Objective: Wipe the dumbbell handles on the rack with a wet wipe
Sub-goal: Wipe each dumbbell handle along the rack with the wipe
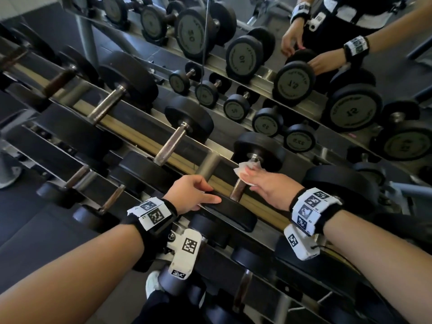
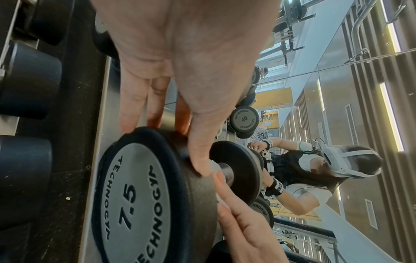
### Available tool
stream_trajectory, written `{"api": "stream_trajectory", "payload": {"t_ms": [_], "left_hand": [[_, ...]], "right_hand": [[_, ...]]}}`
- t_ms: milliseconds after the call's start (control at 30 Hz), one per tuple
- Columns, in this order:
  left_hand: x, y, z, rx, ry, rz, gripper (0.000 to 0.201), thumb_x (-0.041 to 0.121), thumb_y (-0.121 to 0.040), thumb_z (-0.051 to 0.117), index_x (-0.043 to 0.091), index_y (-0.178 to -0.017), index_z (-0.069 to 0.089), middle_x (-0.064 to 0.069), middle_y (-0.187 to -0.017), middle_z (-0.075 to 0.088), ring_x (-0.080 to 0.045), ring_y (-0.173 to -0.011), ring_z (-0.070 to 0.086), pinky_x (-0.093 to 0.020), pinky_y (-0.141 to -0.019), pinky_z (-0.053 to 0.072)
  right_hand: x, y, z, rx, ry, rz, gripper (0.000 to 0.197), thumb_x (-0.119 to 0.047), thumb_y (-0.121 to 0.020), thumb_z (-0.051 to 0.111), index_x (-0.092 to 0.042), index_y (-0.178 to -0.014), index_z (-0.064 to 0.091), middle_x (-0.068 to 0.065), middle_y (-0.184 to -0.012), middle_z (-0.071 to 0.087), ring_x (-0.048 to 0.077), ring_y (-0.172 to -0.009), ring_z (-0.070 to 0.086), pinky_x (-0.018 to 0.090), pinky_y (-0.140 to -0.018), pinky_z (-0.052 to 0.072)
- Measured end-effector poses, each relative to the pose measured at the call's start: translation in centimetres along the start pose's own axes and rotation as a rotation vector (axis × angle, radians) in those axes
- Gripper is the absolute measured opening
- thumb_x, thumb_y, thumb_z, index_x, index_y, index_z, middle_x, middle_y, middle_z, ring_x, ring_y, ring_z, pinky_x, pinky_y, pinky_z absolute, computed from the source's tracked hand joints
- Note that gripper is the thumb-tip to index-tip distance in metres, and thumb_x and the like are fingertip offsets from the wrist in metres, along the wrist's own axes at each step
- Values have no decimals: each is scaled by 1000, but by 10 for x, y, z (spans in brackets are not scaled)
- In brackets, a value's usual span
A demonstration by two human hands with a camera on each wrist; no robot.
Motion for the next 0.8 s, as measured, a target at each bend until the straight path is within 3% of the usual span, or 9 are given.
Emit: {"api": "stream_trajectory", "payload": {"t_ms": [100,167,233,367,500,600,700,800], "left_hand": [[-1,0,0,-1,3,-11,28,33,-67,89,24,-85,69,3,-98,68,-13,-91,68,-36,-73,63],[-1,0,0,0,9,-19,29,33,-67,89,23,-86,70,2,-100,68,-14,-92,68,-38,-73,63],[-1,1,0,-3,16,-30,29,31,-67,89,22,-86,70,1,-102,68,-15,-94,68,-39,-75,63],[-1,1,0,-6,32,-45,27,30,-68,89,21,-85,70,1,-104,67,-15,-96,67,-39,-76,63],[-2,2,0,17,40,-37,28,31,-67,89,23,-85,70,4,-101,66,-12,-93,67,-37,-74,63],[0,2,0,13,35,-40,28,32,-67,89,24,-87,70,5,-101,65,-11,-93,66,-36,-74,63],[0,4,0,15,42,-54,29,31,-67,89,22,-87,70,3,-103,66,-18,-94,68,-39,-75,63],[0,6,0,15,52,-67,29,31,-68,89,21,-87,70,1,-104,66,-24,-96,70,-43,-76,62]], "right_hand": [[-29,-2,16,-167,158,-152,61,-4,-99,39,-9,-156,21,12,-162,19,29,-149,16,37,-122,9],[-38,-5,24,-222,309,-267,76,2,-89,46,-12,-157,14,8,-156,23,27,-144,21,34,-120,19],[-20,-14,11,-231,295,-198,80,7,-84,47,-16,-155,17,2,-153,27,22,-143,25,33,-116,27],[10,-24,-7,-285,312,-6,76,9,-86,48,-16,-153,21,8,-163,15,23,-151,12,36,-121,19],[-26,-18,13,-356,382,-164,57,-5,-97,44,-10,-150,26,9,-157,25,22,-147,21,29,-116,8],[-29,-13,13,-383,296,-135,56,-8,-102,45,-8,-154,23,5,-166,8,17,-153,8,22,-115,2],[-28,-11,1,-317,197,-121,50,-19,-106,37,-20,-155,25,-4,-165,17,11,-152,12,29,-120,15],[-16,-14,-10,-313,253,-35,56,-9,-103,41,-19,-156,23,-2,-162,27,14,-147,29,31,-117,27]]}}
Point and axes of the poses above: each hand's wrist, its own y-axis away from the middle knuckle, its own z-axis out of the palm, x = y × z, the point moved 9 cm from there along -y, towards the middle knuckle
